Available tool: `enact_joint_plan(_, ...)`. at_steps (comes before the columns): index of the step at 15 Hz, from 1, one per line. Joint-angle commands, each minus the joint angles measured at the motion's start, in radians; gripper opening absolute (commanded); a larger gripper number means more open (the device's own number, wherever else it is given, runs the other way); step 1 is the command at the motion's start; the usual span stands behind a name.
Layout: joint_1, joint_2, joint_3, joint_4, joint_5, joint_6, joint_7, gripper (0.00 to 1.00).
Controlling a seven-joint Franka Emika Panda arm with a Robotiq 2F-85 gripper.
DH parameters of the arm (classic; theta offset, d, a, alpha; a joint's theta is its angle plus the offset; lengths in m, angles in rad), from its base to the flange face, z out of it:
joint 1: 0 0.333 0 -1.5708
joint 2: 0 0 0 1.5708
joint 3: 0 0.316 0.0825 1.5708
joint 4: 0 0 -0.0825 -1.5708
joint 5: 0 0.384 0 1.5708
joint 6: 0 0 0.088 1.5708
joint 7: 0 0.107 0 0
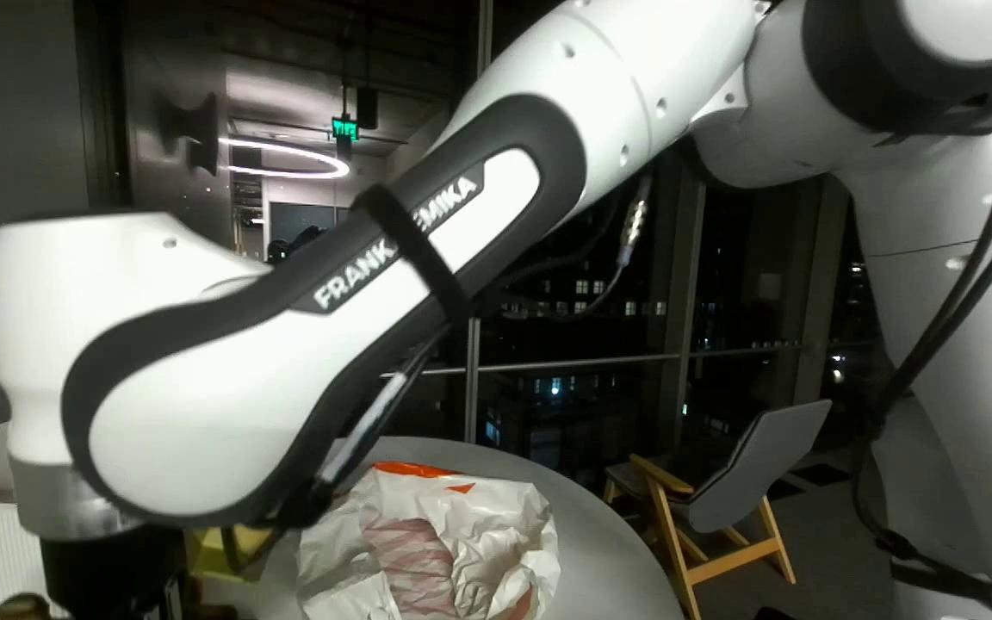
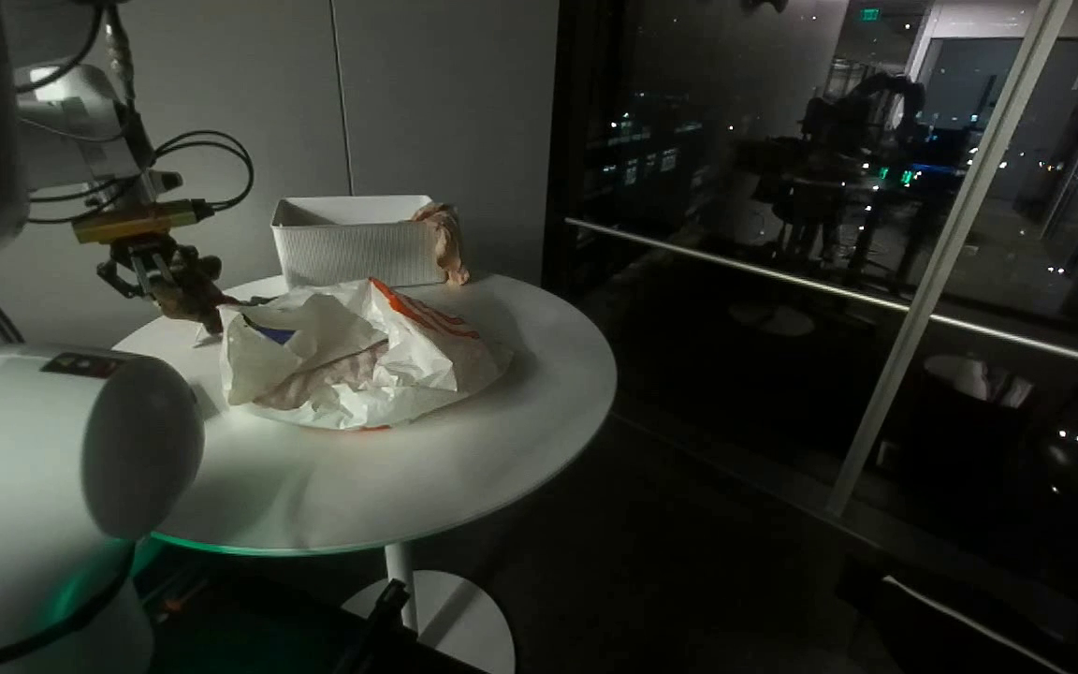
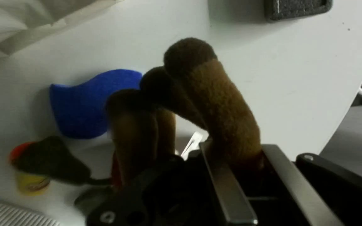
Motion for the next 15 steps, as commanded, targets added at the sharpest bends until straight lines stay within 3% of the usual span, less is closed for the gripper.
enact_joint_plan(1,-0.028,-0.217,0.003,-0.082,0.039,0.006,0.098,0.10)
enact_joint_plan(8,-0.146,-0.561,-0.004,-0.238,0.013,-0.129,0.300,0.10)
enact_joint_plan(12,-0.232,-0.634,0.015,-0.329,-0.021,-0.267,0.394,0.10)
enact_joint_plan(15,-0.269,-0.599,0.032,-0.357,-0.043,-0.396,0.458,0.10)
